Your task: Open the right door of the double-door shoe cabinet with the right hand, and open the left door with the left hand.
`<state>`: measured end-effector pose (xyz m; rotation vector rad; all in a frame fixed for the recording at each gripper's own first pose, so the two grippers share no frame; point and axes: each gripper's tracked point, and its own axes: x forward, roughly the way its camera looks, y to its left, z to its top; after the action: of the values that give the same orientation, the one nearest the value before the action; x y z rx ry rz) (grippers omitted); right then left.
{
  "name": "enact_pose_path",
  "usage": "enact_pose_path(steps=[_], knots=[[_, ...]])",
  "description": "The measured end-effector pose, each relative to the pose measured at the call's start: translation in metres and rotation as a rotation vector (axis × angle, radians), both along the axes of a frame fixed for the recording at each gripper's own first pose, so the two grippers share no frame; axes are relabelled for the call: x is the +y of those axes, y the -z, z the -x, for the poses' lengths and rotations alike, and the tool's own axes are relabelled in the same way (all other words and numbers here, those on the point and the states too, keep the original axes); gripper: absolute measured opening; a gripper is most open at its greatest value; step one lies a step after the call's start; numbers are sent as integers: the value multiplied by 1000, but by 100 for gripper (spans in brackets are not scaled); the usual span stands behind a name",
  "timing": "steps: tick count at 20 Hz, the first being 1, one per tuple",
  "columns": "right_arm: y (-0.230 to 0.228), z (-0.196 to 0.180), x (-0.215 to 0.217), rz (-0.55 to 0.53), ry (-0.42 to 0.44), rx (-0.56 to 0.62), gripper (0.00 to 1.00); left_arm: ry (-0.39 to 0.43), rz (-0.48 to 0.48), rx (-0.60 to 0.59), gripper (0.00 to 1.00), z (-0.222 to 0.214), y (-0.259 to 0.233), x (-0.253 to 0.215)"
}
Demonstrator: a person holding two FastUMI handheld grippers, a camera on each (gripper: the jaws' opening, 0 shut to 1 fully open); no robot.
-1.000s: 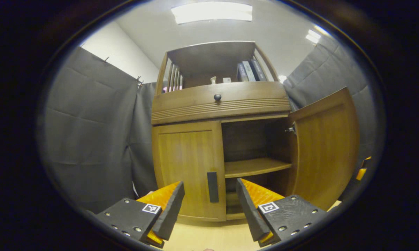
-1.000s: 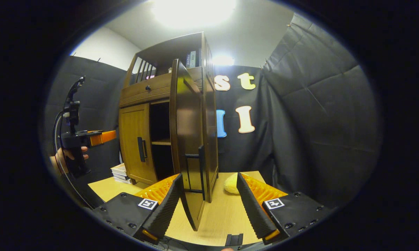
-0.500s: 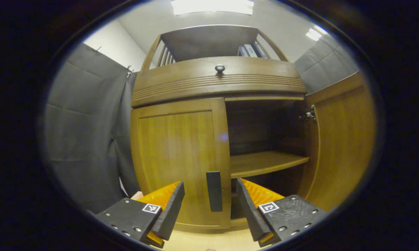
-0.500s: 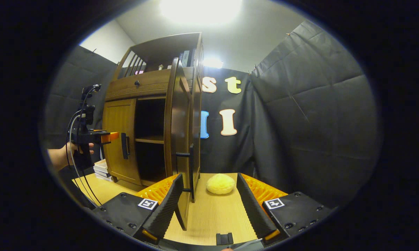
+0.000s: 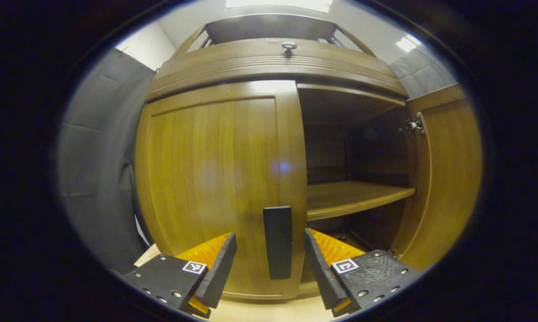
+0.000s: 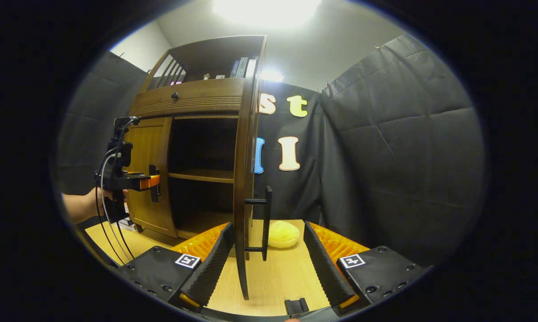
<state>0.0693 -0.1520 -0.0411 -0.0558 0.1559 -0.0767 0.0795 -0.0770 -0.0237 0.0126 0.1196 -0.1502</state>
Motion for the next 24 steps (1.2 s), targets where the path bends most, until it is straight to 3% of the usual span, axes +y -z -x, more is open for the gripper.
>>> enact_pose_path(steps=[3,12,18,24], knots=[[1,-6,7,24,19,8,96,24,-6,17,87,0,3,-3],[11,-11,24,46,83,18,97,68,22,-8,30,-4,2,-14],[17,-3,39,20,83,13,97,103,54,23,18,3,0,-15],[5,8,42,25,43,-15,97,101,55,19,17,43,-2,3]])
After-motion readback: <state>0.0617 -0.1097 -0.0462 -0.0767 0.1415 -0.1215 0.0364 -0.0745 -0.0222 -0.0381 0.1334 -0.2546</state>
